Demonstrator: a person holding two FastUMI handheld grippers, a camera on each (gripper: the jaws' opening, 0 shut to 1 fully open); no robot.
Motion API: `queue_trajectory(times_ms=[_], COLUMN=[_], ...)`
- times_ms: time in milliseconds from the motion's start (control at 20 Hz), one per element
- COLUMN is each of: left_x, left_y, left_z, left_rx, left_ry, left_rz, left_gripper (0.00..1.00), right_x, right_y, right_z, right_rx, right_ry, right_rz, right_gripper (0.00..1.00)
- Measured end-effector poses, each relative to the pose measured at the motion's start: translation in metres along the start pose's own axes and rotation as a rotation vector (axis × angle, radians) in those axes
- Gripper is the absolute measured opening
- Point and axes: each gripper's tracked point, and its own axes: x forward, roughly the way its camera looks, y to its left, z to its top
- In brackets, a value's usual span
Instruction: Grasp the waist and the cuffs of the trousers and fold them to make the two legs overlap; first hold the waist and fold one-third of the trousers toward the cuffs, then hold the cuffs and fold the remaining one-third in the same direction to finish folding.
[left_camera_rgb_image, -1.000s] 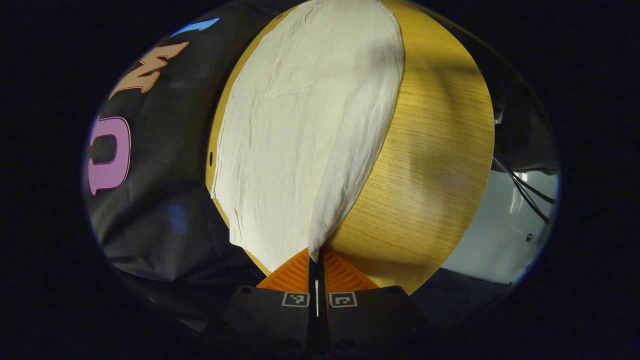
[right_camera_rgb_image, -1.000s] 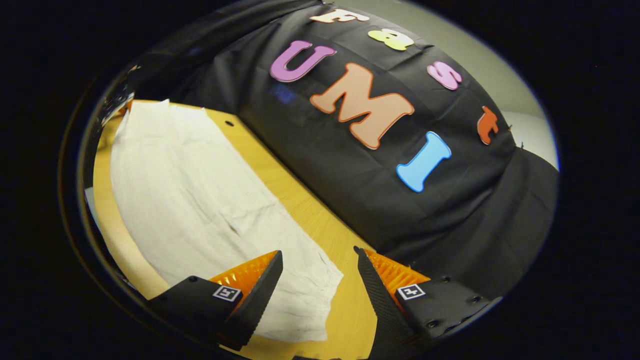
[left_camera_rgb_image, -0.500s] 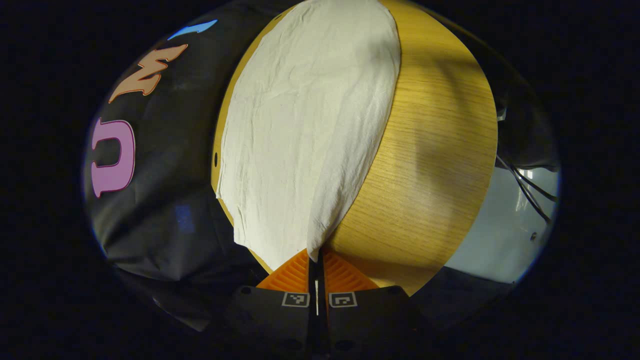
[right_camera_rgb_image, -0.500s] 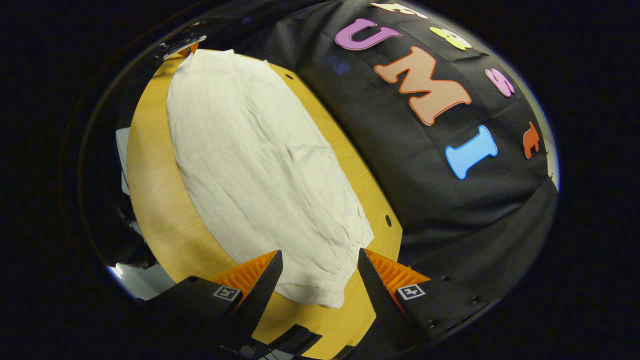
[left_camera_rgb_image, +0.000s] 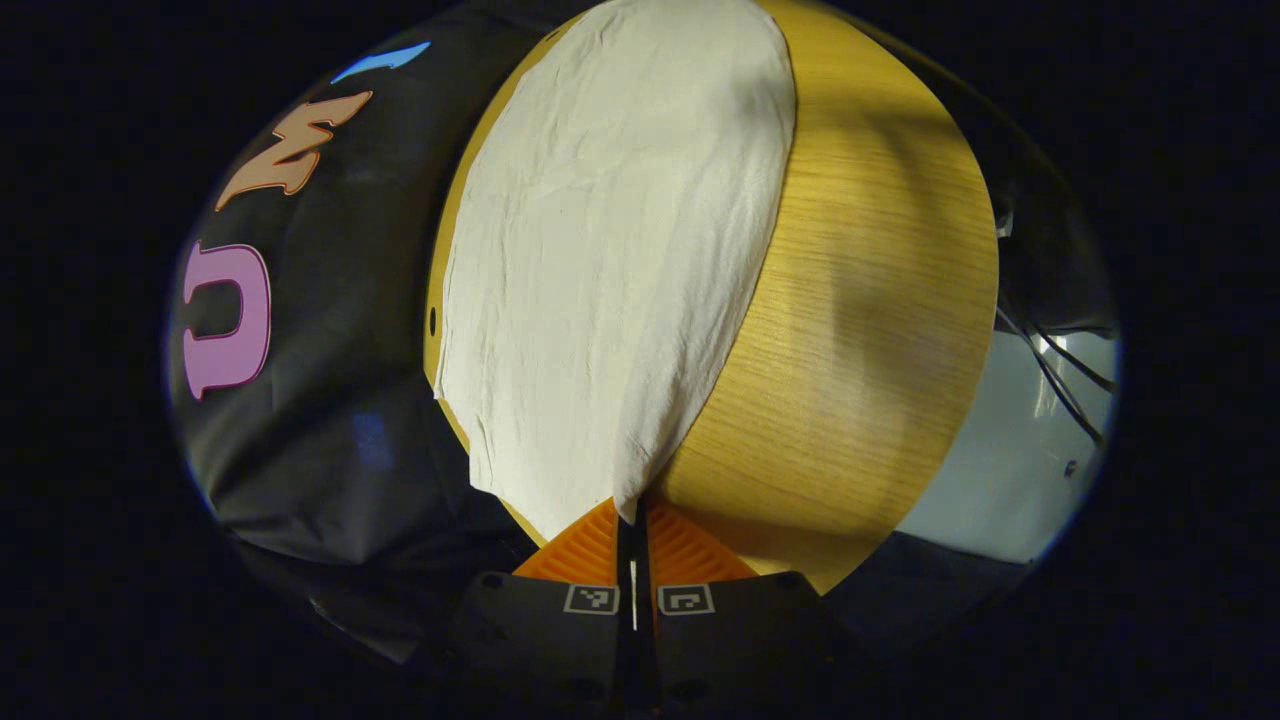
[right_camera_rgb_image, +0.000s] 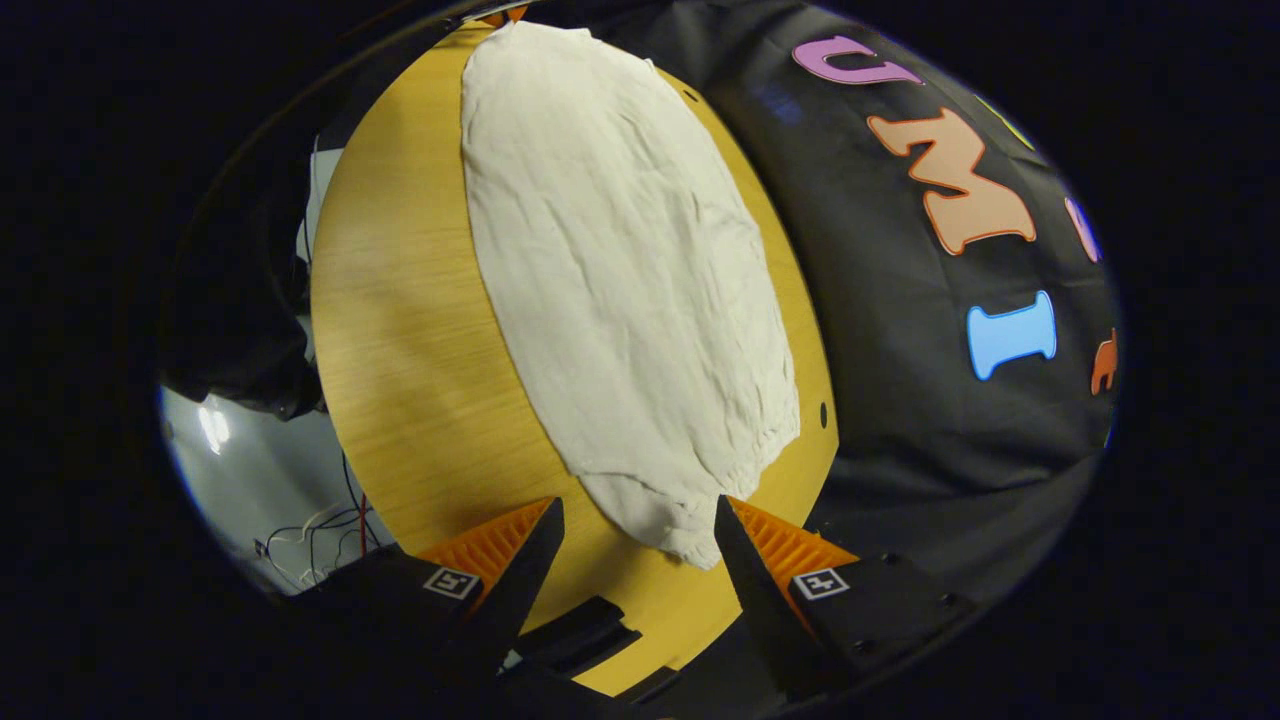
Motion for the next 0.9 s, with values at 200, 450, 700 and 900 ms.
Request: queue_trajectory(times_ms=[200, 450, 700, 900], left_x=[0.0, 0.0, 0.0, 0.001], left_y=[0.0, -0.001, 0.0, 0.0], left_z=[0.0, -0.001, 0.0, -0.001], left_rx=[0.004, -0.001, -0.002, -0.004], left_ry=[0.0, 0.011, 0.019, 0.024], left_rz=[0.0, 0.006, 0.016, 0.01], left_gripper=[0.0, 0.0, 0.0, 0.0], right_x=[0.013, 0.034, 0.043, 0.046], right_y=[-0.009, -0.019, -0.014, -0.004], right_z=[-0.001, -0.001, 0.001, 0.0], right_rx=[-0.03, -0.015, -0.023, -0.038], right_ry=[0.017, 0.025, 0.031, 0.035], right_rz=[-0.019, -0.029, -0.028, -0.013], right_gripper=[0.94, 0.85, 0.57, 0.16])
